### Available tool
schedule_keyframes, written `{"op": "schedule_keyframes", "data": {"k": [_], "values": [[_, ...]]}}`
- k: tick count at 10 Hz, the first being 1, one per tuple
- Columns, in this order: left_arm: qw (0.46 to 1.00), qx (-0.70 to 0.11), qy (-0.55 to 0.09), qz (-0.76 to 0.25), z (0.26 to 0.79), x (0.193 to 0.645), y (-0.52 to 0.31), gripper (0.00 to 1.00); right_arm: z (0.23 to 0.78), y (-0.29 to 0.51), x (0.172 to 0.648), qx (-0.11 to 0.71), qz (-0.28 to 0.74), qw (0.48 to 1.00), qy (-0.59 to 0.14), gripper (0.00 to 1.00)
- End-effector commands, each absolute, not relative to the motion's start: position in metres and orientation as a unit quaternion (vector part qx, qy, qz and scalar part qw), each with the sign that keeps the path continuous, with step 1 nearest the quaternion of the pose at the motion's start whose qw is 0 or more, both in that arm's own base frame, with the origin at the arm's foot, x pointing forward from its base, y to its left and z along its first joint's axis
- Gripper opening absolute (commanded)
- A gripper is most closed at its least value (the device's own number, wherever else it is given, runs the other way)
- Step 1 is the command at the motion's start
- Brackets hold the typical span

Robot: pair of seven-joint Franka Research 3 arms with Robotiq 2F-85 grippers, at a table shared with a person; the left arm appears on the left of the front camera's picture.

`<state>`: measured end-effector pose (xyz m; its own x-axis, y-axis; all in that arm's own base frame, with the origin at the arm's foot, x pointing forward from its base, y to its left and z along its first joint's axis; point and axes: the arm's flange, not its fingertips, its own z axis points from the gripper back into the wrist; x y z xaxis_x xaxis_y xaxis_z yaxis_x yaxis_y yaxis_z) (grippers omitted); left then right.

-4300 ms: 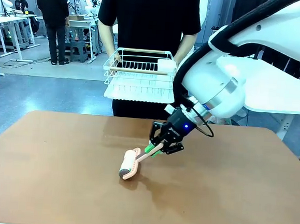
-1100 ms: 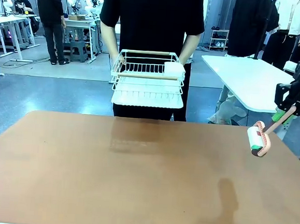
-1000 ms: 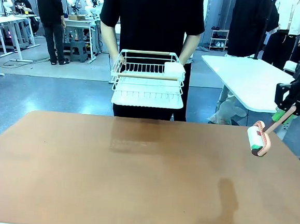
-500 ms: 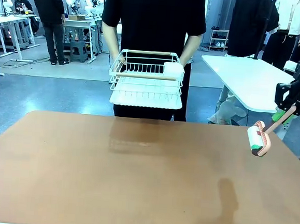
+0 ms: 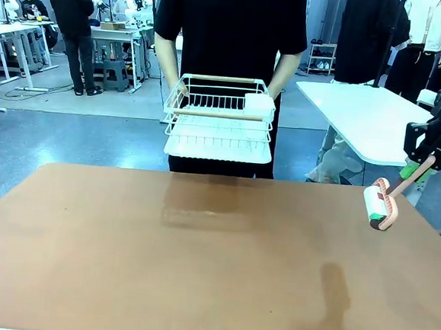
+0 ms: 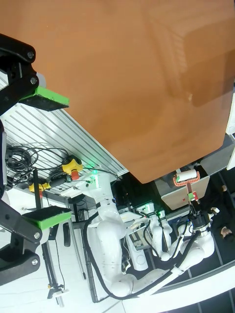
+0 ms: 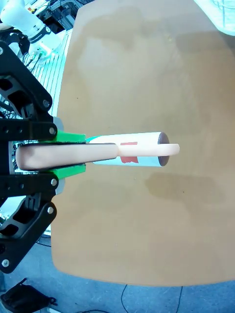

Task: Clean the table.
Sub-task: Place the Lint Roller down when the Dish drying rack is positioned in the middle of the table.

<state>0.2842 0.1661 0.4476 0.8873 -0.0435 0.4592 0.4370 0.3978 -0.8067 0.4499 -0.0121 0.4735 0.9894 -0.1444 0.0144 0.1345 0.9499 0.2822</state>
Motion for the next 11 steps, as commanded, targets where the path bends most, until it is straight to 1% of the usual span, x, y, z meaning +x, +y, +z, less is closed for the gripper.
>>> {"op": "schedule_keyframes", "data": {"k": [1,11], "values": [[0.808,-0.534,-0.195,-0.152,0.4486,0.2815,0.1666,1.00,0.4770,-0.0118,0.4479,0.146,-0.073,0.986,-0.021,0.21],[0.808,-0.534,-0.195,-0.152,0.4486,0.2815,0.1666,1.00,0.4770,-0.0118,0.4479,0.146,-0.073,0.986,-0.021,0.21]]}}
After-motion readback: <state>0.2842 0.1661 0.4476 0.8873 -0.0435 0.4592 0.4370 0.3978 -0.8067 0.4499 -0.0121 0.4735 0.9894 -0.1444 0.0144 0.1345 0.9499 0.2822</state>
